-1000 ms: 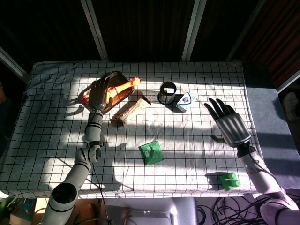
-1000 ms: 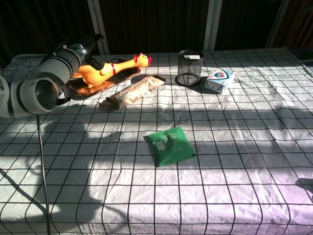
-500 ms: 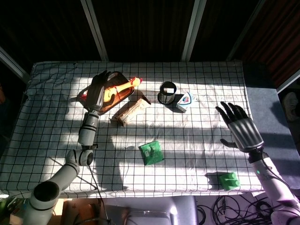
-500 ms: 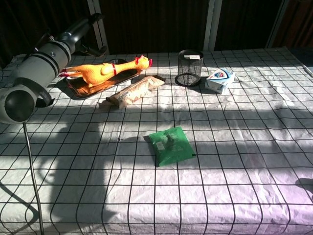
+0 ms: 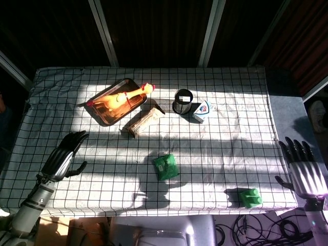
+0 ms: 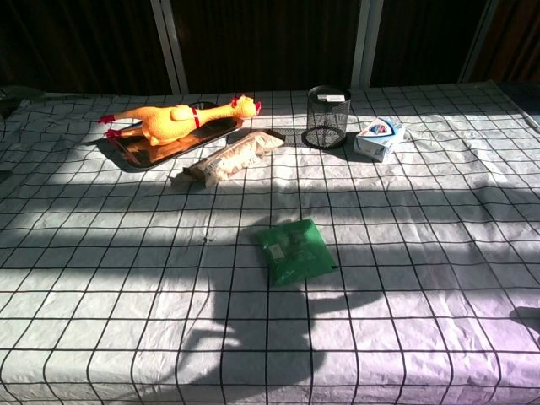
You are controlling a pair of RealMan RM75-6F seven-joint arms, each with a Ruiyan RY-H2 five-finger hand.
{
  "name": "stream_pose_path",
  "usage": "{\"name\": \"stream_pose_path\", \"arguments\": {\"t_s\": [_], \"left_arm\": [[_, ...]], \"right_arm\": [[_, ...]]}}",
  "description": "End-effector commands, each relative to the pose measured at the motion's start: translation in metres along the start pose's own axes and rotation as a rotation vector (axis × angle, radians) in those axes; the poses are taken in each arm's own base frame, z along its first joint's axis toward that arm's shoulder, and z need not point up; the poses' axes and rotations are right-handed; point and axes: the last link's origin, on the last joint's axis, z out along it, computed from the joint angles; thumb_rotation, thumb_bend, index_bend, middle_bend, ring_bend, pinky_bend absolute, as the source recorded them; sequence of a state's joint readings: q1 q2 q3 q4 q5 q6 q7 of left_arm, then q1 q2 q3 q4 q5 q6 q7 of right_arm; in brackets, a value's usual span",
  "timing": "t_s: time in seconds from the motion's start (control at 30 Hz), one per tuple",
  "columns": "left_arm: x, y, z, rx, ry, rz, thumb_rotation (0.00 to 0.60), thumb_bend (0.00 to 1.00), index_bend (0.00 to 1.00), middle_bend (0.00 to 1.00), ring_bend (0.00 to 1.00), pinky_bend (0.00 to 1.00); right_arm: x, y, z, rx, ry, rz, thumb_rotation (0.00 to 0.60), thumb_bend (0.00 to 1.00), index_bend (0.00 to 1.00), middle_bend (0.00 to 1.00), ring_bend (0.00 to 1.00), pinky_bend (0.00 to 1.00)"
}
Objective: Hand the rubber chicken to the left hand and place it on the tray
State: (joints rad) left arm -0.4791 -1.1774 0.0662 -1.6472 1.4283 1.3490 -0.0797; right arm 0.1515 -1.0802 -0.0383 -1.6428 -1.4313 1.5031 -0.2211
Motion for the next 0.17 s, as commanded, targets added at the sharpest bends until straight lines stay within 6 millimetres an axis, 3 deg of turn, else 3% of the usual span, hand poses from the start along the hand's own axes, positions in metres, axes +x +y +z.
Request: {"name": "stream_pose_path", "arguments": {"t_s": [0.03, 0.17], "left_arm": [[-0.018, -0.037, -0.110, 0.202, 0.007, 0.204, 0.600, 0.41, 0.00, 0.00, 0.00, 0.00], [-0.007, -0.041, -0.110, 0.217, 0.097, 0.188, 0.600, 0.41, 0.00, 0.00, 0.00, 0.00]], "right_arm": [[-0.010, -0.001, -0.016, 0.000, -0.001, 0.016, 0.600, 0.06, 0.00, 0.00, 0.00, 0.00], [-0.009, -0.003, -0.018, 0.011, 0.019, 0.018, 0.600, 0.06, 0.00, 0.00, 0.00, 0.00]]}}
